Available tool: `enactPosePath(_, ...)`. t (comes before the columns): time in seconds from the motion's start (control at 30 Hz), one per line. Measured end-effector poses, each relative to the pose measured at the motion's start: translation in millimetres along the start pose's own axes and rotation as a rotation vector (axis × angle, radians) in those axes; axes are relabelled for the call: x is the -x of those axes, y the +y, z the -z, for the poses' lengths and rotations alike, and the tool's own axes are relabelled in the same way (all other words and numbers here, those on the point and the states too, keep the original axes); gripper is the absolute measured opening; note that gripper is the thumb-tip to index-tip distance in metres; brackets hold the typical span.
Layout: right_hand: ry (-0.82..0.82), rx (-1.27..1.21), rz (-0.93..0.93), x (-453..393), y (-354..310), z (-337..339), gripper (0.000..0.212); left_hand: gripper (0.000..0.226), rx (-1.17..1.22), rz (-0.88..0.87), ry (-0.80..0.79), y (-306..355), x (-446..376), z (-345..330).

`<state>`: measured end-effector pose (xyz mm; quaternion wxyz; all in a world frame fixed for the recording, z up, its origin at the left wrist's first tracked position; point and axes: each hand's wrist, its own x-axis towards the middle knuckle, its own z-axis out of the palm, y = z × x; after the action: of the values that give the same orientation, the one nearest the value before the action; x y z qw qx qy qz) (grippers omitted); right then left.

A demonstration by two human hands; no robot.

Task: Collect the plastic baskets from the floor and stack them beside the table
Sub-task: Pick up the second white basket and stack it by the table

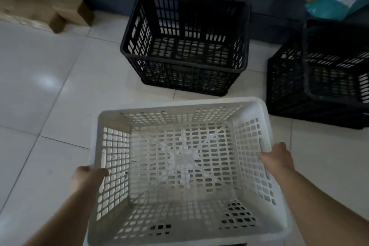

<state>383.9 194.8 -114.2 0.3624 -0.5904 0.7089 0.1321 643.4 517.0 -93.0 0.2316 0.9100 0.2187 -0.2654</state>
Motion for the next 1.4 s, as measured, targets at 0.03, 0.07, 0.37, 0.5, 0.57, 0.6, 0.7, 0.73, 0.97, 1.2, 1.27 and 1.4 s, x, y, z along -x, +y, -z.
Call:
enactPosePath(0.03,-0.006,-0.014,-0.003,15,-3,17,0.044,0.015,0.007,-0.013,0.005,10,13,15)
enactPosePath(0.07,-0.003,-0.030,0.001,30,-7,35,0.038,0.013,0.001,-0.045,0.014,20,26,32)
enactPosePath(0.37,0.058,-0.235,0.098,190,-19,226,0.020,0.014,-0.032,-0.315,-0.143,120,164,192)
enactPosePath(0.5,0.141,-0.375,0.113,238,-2,307,0.036,0.025,0.088,-0.406,-0.254,174,243,231)
enactPosePath(0.57,0.187,-0.436,0.094,250,16,345,0.039,0.029,0.103,-0.471,-0.273,198,279,232)
enactPosePath(0.6,0.208,-0.462,0.080,255,26,363,0.039,0.034,0.118,-0.502,-0.286,210,298,230)
enactPosePath(0.7,0.289,-0.546,0.025,263,62,411,0.037,0.052,0.126,-0.587,-0.305,242,361,214)
enactPosePath(0.73,0.318,-0.560,0.008,264,73,423,0.033,0.056,0.106,-0.611,-0.305,250,380,208)
enactPosePath(0.97,0.433,-0.566,-0.074,250,160,527,0.032,0.035,-0.056,-0.724,-0.314,308,498,133)
enactPosePath(1.2,0.465,-0.579,-0.220,195,230,604,0.034,0.035,-0.108,-0.772,-0.437,359,589,24)
enactPosePath(1.27,0.476,-0.594,-0.241,172,245,626,0.038,0.032,-0.122,-0.762,-0.477,379,611,-14)
enactPosePath(1.4,0.469,-0.610,-0.278,121,262,684,0.037,0.028,-0.107,-0.775,-0.498,430,653,-90)
